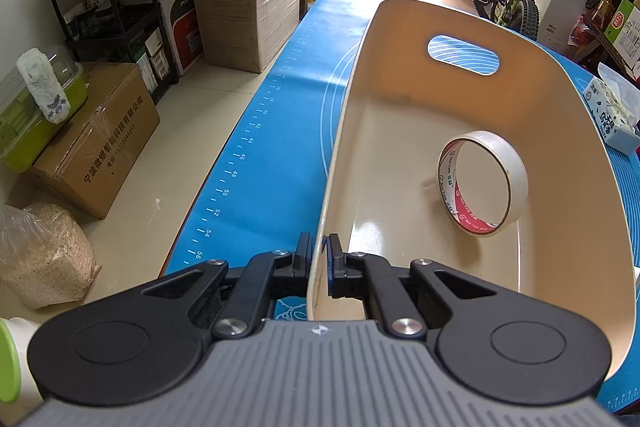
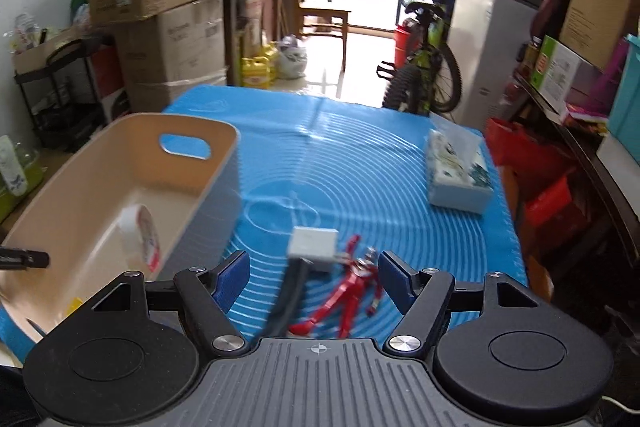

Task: Organize rigid objects
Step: 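Return the right tool to the objects and grasp the white bottle cap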

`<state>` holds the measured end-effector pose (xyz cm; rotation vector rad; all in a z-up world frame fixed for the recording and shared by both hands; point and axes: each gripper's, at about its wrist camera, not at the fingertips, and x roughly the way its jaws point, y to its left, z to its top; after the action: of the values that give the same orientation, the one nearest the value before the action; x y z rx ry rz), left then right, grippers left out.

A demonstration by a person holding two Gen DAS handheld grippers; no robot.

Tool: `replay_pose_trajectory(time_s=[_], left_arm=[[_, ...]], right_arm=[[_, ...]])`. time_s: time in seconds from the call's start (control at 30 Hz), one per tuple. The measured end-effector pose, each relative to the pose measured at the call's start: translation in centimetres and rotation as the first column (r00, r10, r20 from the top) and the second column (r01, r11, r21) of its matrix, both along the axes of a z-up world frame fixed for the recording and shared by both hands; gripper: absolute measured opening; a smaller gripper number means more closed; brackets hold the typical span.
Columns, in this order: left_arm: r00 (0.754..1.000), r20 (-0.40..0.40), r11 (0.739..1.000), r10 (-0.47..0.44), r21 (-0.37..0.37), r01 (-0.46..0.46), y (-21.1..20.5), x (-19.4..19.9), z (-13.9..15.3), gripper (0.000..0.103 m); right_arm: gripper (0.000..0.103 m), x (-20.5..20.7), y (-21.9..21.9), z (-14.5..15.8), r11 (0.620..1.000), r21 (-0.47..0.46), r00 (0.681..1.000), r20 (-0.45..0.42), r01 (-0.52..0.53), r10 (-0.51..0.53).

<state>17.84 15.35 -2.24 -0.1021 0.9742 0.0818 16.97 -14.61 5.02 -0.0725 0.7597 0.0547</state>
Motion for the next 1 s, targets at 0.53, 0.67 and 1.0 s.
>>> replay_pose_trajectory(time_s=[0.53, 0.67, 1.0], left_arm=[[1.0, 0.0, 1.0, 0.0, 0.001, 0.0, 0.0, 0.0, 0.0, 0.009], [1.0, 0.0, 1.0, 0.0, 0.001, 0.0, 0.0, 0.0, 0.0, 0.009], [1.0, 0.0, 1.0, 0.0, 0.002, 0.0, 0.0, 0.0, 0.0, 0.009]], right_arm=[[0.074, -0.4, -0.9, -7.2, 1.0, 0.008, 0.984, -0.176, 0.026, -0.024], [0.069, -0.2, -1.0, -8.1, 0.999, 0.027, 0.981, -0.193, 0.025, -0.02], [0.04, 0.1, -1.1, -8.6, 0.993, 0.121, 0.98, -0.196, -0.002, 0.026]])
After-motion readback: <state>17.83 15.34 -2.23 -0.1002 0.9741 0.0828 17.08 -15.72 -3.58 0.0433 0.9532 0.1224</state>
